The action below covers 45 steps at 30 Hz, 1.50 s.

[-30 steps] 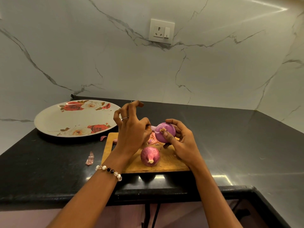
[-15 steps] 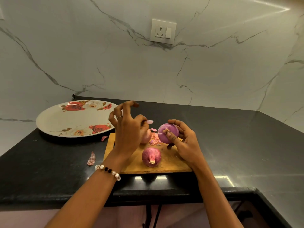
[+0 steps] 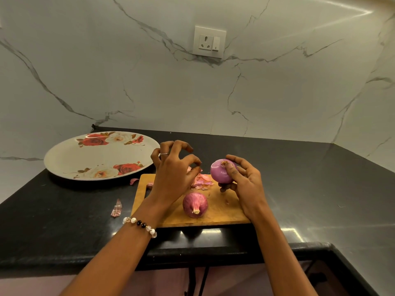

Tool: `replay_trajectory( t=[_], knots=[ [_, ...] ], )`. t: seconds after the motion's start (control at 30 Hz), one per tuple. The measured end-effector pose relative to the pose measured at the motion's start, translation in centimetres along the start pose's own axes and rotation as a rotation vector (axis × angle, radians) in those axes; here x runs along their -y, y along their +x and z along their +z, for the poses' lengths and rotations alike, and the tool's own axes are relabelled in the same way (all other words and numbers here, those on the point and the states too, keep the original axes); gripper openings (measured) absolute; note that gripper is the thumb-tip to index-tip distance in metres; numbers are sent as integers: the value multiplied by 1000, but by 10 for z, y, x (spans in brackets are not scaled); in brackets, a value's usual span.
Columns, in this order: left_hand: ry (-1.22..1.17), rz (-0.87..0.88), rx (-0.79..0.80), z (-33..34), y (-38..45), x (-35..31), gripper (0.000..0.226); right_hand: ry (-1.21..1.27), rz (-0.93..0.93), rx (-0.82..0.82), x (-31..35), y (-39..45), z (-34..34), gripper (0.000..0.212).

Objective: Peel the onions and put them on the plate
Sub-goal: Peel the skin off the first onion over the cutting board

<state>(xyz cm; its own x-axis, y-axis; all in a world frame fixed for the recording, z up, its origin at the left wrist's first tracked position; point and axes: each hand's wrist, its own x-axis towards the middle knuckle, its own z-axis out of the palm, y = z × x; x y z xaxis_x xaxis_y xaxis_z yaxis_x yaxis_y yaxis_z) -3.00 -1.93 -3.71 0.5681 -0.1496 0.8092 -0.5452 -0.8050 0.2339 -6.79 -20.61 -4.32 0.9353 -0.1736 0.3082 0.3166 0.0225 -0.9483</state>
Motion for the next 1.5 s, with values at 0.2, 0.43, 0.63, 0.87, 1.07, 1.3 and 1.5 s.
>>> replay_trajectory(
  t=[0.2, 0.43, 0.63, 0.87, 1.07, 1.3, 1.5],
  knots=[
    [-282, 11, 58, 1, 3, -10, 19, -24, 12, 85, 0, 0, 3, 39],
    [-346, -40, 145, 4, 3, -8, 19, -123, -43, 121, -3, 1, 4, 33],
    [-429, -96, 216, 1, 4, -7, 16, -157, -71, 157, -7, 2, 3, 26],
    [-427, -100, 233, -1, 5, -7, 12, -178, -78, 213, -2, 0, 6, 37],
    [-395, -89, 322, 1, 5, -6, 10, -101, -64, 224, 1, -3, 7, 34],
    [-338, -102, 400, -5, 6, -7, 23, -86, -24, 268, 4, -5, 6, 30],
    [-341, -93, 460, -10, 6, -10, 29, -58, 6, 276, 5, -5, 5, 31]
  ],
)
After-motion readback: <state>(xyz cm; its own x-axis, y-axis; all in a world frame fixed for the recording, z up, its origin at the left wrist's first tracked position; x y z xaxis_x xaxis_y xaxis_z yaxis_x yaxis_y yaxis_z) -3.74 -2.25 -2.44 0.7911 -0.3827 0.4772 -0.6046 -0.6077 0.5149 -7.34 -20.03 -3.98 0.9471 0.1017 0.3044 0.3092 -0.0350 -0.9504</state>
